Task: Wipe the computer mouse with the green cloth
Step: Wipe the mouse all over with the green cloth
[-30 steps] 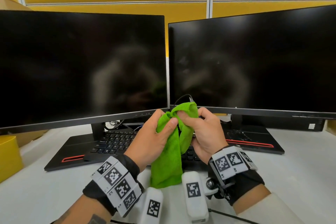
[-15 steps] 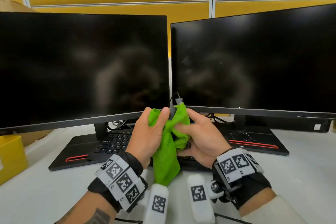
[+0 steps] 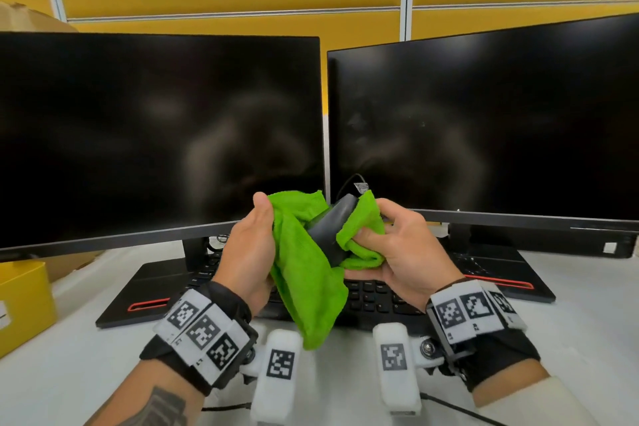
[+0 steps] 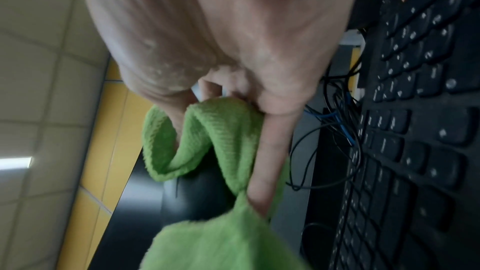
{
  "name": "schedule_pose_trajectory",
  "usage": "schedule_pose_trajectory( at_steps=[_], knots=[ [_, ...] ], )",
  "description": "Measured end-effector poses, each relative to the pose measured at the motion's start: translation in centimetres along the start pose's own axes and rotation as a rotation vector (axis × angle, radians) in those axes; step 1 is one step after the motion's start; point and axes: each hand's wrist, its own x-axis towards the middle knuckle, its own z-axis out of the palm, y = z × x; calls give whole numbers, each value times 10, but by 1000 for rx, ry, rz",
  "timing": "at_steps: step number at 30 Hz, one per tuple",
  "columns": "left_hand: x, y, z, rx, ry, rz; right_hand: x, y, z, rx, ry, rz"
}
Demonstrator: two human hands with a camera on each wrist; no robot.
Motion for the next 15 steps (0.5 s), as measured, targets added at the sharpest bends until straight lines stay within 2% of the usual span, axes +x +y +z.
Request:
schedule_pose_trajectory(
  at_steps=[4, 6, 8, 12, 15],
  knots=[
    [-11, 5, 9, -26, -281, -102, -1, 3, 0, -110, 3, -32],
    [-14, -1, 10, 99, -401, -39, 0, 4, 0, -122, -2, -65],
    [-13, -8, 9, 275, -446, 95, 0, 5, 3, -142, -3, -107],
    [-7, -20, 7, 443, -323, 304, -2, 5, 10, -168, 8, -121],
    [-5, -21, 8, 521, -201, 385, -3, 4, 16, -224, 43, -80]
  ],
)
